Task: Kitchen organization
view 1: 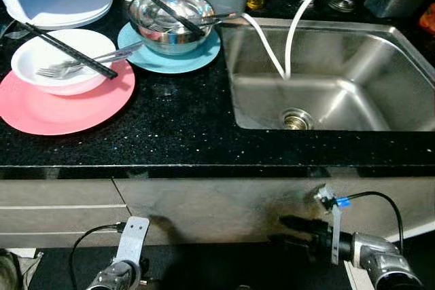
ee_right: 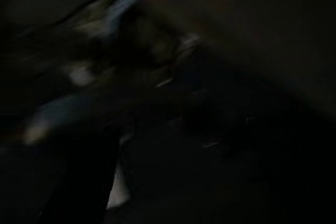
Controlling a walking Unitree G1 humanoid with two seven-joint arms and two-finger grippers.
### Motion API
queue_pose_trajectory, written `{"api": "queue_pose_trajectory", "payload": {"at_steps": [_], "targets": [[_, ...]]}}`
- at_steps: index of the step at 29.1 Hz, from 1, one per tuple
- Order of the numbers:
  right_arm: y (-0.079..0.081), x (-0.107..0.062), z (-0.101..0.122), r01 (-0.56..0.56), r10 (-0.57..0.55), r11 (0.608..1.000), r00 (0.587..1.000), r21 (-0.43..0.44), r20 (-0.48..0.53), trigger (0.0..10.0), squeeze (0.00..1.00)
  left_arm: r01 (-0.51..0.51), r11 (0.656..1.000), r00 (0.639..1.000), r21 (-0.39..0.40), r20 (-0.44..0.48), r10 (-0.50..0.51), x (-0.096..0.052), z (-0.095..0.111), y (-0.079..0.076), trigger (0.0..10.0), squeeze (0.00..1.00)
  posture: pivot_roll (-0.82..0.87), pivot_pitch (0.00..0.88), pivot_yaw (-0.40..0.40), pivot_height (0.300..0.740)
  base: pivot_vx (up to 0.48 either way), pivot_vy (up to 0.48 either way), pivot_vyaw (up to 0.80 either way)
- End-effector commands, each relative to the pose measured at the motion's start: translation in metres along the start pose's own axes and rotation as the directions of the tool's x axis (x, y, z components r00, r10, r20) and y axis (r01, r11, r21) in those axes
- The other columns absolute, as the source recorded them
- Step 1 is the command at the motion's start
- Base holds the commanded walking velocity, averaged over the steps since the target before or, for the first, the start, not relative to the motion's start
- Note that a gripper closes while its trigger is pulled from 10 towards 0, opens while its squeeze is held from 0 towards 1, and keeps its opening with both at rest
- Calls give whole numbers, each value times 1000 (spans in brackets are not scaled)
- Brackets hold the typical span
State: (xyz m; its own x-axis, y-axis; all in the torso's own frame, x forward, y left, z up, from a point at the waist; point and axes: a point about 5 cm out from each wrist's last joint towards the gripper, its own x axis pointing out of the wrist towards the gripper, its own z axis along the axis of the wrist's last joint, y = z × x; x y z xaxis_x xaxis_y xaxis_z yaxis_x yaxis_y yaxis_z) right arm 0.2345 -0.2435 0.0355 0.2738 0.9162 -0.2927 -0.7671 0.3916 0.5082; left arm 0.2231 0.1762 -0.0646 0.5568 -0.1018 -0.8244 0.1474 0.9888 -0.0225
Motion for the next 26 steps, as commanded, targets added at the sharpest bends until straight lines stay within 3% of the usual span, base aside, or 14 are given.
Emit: {"api": "queue_pose_trajectory", "payload": {"at_steps": [1,6,11,12,14,16,17,19,21,22,23,24,25,26], "targets": [[17,-3,1,-153,154,988,987,22,-55,10000,0,12,1000,999,3,-42,-12,0,-12,-3,10000,0,-7,155,-38,740,0,0,0],[39,1,13,-279,274,960,955,-31,-113,10000,0,13,1000,999,4,-44,-12,0,-13,-3,10000,0,-4,152,-47,740,0,0,0],[58,6,39,-382,377,920,923,-84,-73,10000,0,12,1000,999,-2,-43,-12,0,-13,-3,10000,0,-1,148,-55,740,0,0,0],[75,11,63,-467,469,873,883,-142,-20,10000,0,12,1000,999,-4,-42,-12,0,-13,-3,10000,0,-5,147,-53,740,0,0,0],[82,12,71,-496,502,853,865,-161,-4,10000,0,12,1000,999,-4,-42,-12,0,-13,-3,10000,0,-5,147,-53,740,0,0,0],[98,19,92,-568,591,793,805,-223,52,10000,0,13,1000,999,-3,-43,-13,-1,-13,-3,10000,0,-7,146,-52,740,0,0,0],[98,19,92,-568,591,793,805,-223,52,10000,0,13,1000,999,-3,-43,-13,-1,-13,-3,10000,0,-7,146,-52,740,0,0,0],[109,22,103,-603,641,754,762,-259,92,10000,0,14,1000,999,-2,-43,-14,-1,-13,-2,10000,0,2,142,-52,740,0,0,0],[109,22,103,-603,641,754,762,-259,92,10000,0,14,1000,999,-2,-43,-14,-1,-13,-2,10000,0,2,142,-52,740,0,0,0],[115,25,112,-615,668,732,733,-293,128,10000,0,14,1000,999,-1,-43,-14,-1,-14,-2,10000,0,2,142,-52,740,0,0,0],[115,25,112,-615,668,732,733,-293,128,10000,0,14,1000,999,-1,-43,-14,-1,-14,-2,10000,0,2,142,-52,740,0,0,0],[123,29,124,-617,695,708,696,-343,182,10000,0,13,1000,999,-2,-43,-13,-1,-14,-2,10000,0,10,145,-56,740,0,0,0],[123,29,124,-617,695,708,696,-343,182,10000,0,13,1000,999,-2,-43,-13,-1,-14,-2,10000,0,10,145,-56,740,0,0,0],[128,34,137,-593,705,700,664,-398,249,10000,0,13,1000,999,-3,-41,-13,-1,-13,-2,10000,0,12,141,-59,740,0,0,0]]}}
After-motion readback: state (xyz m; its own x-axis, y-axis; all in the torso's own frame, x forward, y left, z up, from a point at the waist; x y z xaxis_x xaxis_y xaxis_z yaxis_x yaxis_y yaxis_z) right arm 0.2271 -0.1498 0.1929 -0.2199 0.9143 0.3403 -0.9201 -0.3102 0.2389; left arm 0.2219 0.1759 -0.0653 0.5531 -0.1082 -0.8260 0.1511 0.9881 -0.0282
